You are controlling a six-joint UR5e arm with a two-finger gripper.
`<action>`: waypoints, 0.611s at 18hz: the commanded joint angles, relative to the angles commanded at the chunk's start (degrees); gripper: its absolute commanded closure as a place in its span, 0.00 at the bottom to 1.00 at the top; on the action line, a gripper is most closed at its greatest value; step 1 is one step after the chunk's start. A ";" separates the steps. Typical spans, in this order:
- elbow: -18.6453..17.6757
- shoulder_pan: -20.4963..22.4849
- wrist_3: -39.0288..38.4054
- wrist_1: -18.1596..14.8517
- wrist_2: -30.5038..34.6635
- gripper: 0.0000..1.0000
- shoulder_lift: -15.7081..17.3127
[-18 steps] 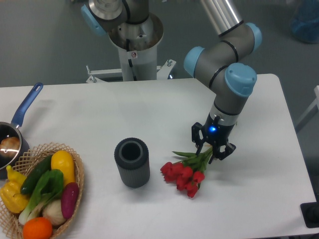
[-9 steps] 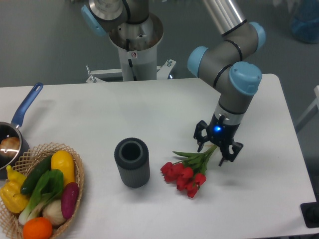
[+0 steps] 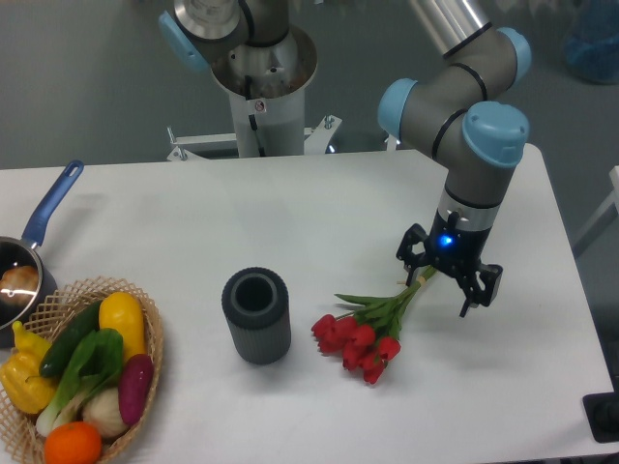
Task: Place the flowers on the table
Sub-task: 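Raise the open gripper away from the tulips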
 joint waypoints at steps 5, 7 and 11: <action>0.08 0.35 1.86 0.00 1.67 0.00 0.09; 0.17 0.53 1.86 0.00 1.67 0.00 0.09; 0.43 0.62 1.86 0.00 1.67 0.00 0.09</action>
